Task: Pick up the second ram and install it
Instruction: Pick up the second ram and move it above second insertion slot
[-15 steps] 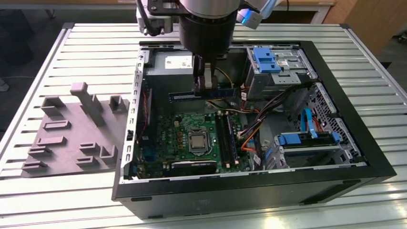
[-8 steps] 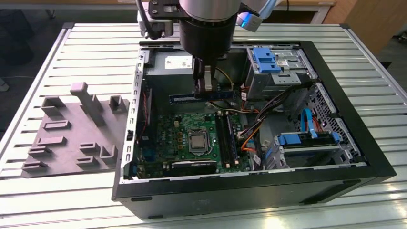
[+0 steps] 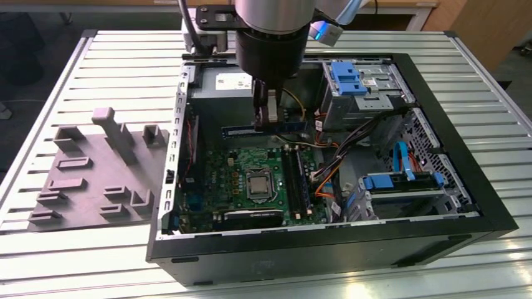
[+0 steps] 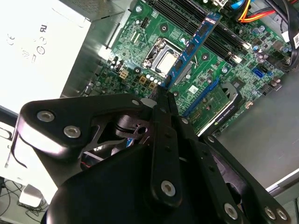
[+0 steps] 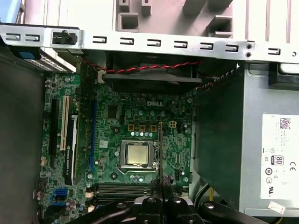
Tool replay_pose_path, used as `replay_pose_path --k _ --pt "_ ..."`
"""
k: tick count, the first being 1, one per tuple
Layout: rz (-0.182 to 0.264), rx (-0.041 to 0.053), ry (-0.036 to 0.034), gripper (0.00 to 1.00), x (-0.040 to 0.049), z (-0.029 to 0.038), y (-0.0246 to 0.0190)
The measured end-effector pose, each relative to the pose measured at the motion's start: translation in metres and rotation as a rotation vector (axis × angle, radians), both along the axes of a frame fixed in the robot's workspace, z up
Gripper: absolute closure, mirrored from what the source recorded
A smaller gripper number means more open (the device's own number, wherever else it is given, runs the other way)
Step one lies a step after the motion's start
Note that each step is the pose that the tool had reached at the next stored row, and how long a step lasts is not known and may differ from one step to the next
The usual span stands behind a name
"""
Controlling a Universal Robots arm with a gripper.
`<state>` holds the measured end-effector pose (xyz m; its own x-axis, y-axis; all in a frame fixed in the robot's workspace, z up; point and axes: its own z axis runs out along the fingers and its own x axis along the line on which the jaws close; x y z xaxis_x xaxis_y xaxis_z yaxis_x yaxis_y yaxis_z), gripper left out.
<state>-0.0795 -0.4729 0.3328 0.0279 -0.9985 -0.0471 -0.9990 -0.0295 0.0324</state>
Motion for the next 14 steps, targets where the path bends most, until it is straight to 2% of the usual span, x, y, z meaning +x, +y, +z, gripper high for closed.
replay_pose_path --k 14 --pt "-0.002 -0.0193 0.0038 0.88 0.0017 -0.0074 -0.0017"
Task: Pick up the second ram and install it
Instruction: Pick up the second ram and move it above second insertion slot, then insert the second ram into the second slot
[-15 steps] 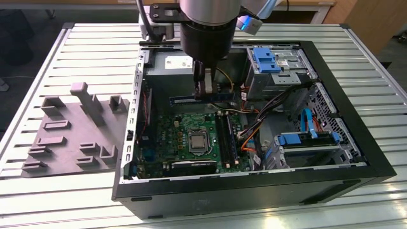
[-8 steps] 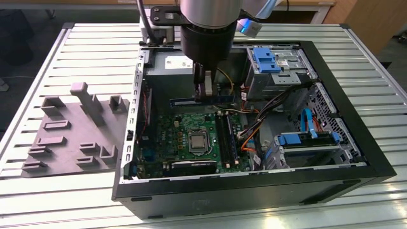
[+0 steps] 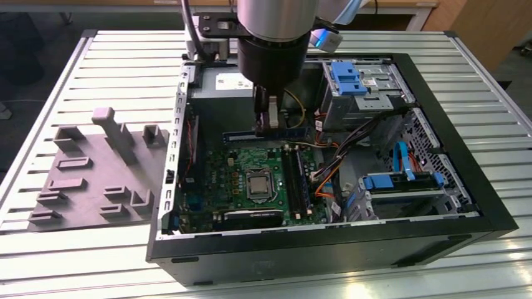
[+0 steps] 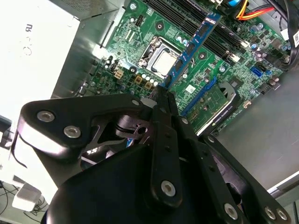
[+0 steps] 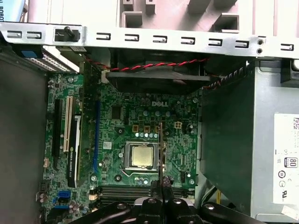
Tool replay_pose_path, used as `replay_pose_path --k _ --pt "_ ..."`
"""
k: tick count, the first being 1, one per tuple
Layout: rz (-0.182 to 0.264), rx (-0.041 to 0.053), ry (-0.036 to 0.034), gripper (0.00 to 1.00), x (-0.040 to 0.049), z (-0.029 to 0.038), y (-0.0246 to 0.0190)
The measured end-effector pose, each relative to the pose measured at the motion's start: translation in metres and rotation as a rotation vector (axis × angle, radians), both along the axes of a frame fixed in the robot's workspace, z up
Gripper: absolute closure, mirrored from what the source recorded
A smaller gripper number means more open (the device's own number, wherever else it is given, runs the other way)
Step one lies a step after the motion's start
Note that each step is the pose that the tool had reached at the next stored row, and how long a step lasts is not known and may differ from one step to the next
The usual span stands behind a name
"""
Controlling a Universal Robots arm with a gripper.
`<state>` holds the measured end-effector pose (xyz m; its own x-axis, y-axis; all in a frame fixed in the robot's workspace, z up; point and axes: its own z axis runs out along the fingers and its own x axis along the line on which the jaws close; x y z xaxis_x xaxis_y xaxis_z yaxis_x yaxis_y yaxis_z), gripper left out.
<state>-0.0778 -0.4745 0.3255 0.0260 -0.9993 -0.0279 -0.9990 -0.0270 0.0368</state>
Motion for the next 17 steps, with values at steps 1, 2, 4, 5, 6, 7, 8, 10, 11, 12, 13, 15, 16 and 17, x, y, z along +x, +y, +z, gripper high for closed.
replay_pose_path --k 1,2,4,5,6,7,8,10,11,12,13,15,16,17 --pt "0.0 -0.0012 0.0002 0.88 0.0001 -0.0004 -0.0002" --pt "0.0 -0.0026 0.0005 0.88 0.0003 -0.0008 -0.0004" --pt "0.0 -0.0055 0.0011 0.88 0.0006 -0.0017 -0.0006" --pt "0.0 -0.0068 0.0014 0.88 0.0008 -0.0023 -0.0007" --pt "0.0 -0.0081 0.0017 0.88 0.001 -0.0028 -0.0008" --pt "0.0 -0.0093 0.002 0.88 0.0012 -0.0033 -0.001" --pt "-0.001 -0.0106 0.0022 0.88 0.0013 -0.0037 -0.0011" --pt "-0.001 -0.0133 0.0027 0.88 0.0016 -0.0045 -0.0013" --pt "-0.001 -0.0148 0.003 0.88 0.0018 -0.0049 -0.0014" --pt "-0.001 -0.0154 0.0031 0.88 0.0019 -0.005 -0.0014" --pt "-0.001 -0.0154 0.0031 0.88 0.0019 -0.005 -0.0015" --pt "-0.001 -0.0153 0.003 0.88 0.002 -0.0053 -0.0014" --pt "-0.001 -0.0153 0.003 0.88 0.0021 -0.0054 -0.0015" --pt "-0.001 -0.0153 0.003 0.88 0.0021 -0.0054 -0.0014"
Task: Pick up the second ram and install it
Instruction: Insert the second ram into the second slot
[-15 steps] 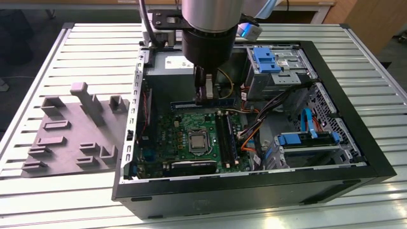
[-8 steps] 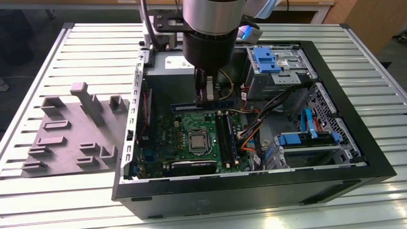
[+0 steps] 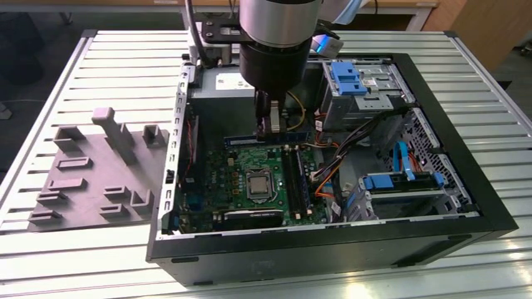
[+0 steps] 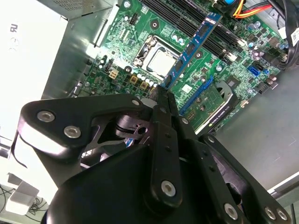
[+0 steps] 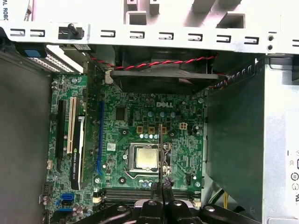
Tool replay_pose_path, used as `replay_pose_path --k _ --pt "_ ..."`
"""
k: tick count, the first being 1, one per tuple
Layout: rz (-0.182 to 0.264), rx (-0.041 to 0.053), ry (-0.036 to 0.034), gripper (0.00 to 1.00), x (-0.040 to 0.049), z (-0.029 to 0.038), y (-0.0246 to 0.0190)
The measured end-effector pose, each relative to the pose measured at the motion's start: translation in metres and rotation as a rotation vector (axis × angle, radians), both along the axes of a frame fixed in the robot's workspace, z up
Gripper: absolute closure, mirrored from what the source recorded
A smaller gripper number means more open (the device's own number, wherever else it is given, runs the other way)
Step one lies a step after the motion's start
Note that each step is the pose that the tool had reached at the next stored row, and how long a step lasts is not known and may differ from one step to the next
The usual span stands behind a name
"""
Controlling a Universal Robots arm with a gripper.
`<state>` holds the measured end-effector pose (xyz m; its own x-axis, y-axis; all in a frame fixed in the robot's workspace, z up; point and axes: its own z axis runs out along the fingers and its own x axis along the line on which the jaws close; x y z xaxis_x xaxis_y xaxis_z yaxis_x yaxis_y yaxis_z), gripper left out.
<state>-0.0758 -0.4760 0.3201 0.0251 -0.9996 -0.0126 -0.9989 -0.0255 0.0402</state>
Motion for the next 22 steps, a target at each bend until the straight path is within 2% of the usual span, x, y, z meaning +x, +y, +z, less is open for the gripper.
replay_pose_path --k 10,22 --pt "-0.002 0.0 0.0 0.88 0.0001 -0.0001 0.0" --pt "-0.1 -0.0003 0.0 0.88 0.0002 -0.0002 0.0"
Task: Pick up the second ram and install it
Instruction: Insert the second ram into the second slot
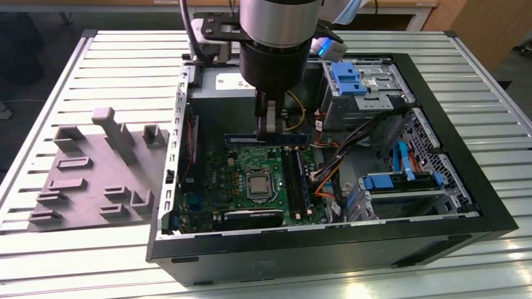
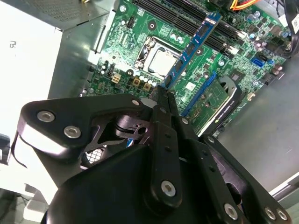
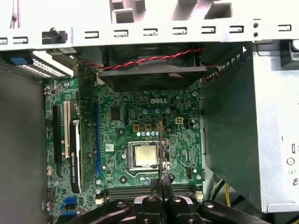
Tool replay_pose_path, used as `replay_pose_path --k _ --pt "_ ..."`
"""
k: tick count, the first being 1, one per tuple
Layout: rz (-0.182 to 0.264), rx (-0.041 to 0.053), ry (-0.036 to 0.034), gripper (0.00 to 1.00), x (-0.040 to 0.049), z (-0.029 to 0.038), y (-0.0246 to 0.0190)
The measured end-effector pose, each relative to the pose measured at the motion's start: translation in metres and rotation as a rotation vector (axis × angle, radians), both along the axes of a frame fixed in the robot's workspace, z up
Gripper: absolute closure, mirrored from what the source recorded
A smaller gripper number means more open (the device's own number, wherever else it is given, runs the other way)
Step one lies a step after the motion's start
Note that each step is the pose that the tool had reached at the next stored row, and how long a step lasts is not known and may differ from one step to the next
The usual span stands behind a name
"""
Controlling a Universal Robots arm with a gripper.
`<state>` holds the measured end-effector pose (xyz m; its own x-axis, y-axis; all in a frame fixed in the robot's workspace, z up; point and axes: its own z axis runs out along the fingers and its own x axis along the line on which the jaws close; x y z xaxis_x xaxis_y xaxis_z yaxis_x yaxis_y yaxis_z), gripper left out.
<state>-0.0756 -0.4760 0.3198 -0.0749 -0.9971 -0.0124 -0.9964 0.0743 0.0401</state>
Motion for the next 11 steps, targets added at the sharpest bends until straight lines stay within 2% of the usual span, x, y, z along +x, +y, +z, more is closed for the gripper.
replay_pose_path --k 11 --pt "-0.069 -0.0003 0.0 0.88 0.0007 0.0 0.0"
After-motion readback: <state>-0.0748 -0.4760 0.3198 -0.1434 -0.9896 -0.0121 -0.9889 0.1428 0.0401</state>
